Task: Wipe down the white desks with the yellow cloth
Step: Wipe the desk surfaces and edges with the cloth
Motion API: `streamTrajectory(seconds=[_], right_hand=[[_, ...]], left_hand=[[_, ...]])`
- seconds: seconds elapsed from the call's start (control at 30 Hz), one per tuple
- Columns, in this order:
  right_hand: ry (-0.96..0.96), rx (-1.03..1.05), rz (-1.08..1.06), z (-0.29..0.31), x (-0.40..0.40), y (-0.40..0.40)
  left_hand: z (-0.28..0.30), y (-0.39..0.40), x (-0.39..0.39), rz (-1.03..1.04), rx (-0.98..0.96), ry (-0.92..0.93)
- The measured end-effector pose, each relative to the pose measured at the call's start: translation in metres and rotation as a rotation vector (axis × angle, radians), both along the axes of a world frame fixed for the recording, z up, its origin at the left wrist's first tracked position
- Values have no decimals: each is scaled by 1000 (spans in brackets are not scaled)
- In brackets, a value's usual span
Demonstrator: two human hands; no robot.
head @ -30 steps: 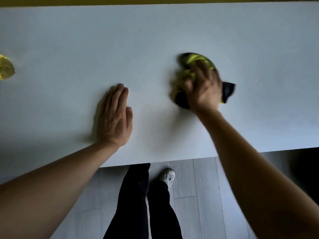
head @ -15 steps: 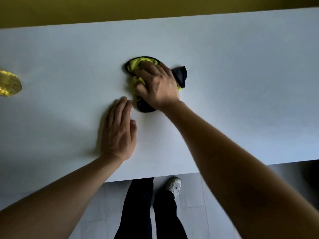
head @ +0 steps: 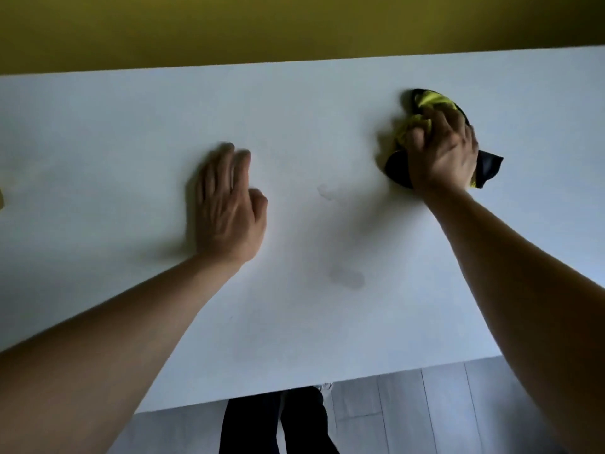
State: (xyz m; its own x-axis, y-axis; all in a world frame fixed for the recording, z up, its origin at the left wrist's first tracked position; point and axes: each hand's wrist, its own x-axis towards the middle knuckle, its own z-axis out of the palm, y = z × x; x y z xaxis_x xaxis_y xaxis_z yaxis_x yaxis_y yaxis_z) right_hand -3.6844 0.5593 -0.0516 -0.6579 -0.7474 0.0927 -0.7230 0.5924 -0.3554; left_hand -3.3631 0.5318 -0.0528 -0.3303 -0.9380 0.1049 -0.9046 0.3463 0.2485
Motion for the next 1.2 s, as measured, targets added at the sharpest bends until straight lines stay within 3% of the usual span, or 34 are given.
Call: streamTrajectory(seconds=[0.2, 0.43, 0.57, 0.63, 0.8, 0.93, 1.0, 1.13, 1.2], right_hand=[[0, -3, -76, 0, 24, -19], [9, 23, 562, 0, 150, -94], [22, 26, 727, -2, 133, -109], [19, -2, 634, -5, 101, -108], [63, 47, 116, -7, -1, -117], [24, 61, -123, -7, 10, -133], [26, 57, 9, -4, 49, -146], [1, 62, 550, 1, 152, -168], [-20, 94, 665, 2, 175, -171]], left_hand=[[-6, -4, -3, 9, 17, -23], [-3, -8, -2, 1, 29, -72], [-3, -10, -4, -1, 36, -103], [-3, -11, -4, -8, 37, -107], [-2, -13, -6, 3, 45, -94], [-1, -12, -7, 4, 53, -84], [0, -12, -6, 6, 58, -89], [-1, -11, -6, 10, 47, -108], [-3, -12, -5, 14, 42, -120]])
